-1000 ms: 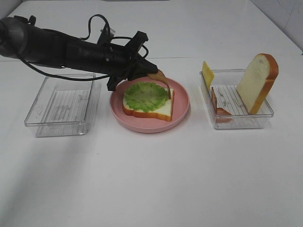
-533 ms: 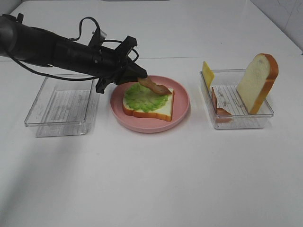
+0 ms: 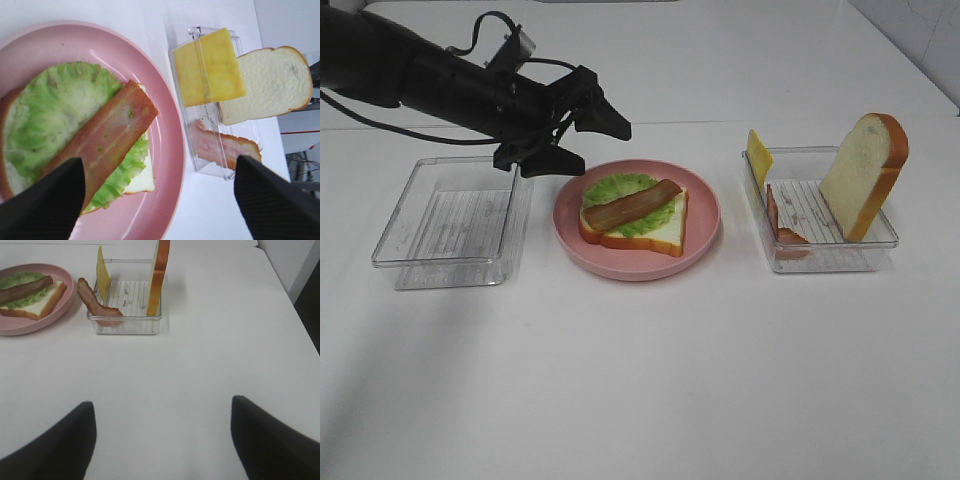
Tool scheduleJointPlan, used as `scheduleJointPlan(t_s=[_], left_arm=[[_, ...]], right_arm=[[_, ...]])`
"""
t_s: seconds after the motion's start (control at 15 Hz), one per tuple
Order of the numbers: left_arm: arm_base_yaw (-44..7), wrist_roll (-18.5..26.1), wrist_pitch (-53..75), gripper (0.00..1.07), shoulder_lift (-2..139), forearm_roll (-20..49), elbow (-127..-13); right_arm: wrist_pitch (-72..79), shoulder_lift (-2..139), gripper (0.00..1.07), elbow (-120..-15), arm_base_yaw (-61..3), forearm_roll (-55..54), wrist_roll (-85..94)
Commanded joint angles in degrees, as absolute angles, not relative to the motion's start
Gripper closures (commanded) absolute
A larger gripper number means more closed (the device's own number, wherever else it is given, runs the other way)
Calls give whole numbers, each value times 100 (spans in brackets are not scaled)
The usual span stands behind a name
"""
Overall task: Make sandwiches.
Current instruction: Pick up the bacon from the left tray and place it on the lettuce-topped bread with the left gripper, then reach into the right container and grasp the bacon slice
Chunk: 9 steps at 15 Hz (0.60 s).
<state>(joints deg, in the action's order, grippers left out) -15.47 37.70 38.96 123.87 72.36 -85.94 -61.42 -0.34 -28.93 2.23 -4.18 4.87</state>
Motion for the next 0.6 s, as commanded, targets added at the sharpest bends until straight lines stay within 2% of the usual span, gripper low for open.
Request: scheduleJointPlan(t_s=[0.07,0.13,0.2,0.27,0.4,0.53,0.6], left_arm=[[-1536,3317,3650,26,11889,6205,-8623],[-1536,3317,3650,26,11889,6205,-8623],[-1536,3060,3644,26,11665,5712,-8623],[-1536,2487,3770,26,11304,4813,-8623],[-1536,1673,4097,26,10731,3547,-8623],[-1536,1226,4423,26,10290,2762,-8623],[-1536,796,4887,26,9838,1982,-8623]], right_arm=[[-6079,-97,36,-2899,264,-413,487],[-6079,-97,36,-2899,264,-413,487],[-6079,-97,36,-2899,264,-413,487],[-6079,-97,36,-2899,264,-413,487],[-6079,-97,36,-2899,264,-413,487],[-6079,-97,36,-2899,264,-413,487],[-6079,-97,36,-2899,264,-413,487]])
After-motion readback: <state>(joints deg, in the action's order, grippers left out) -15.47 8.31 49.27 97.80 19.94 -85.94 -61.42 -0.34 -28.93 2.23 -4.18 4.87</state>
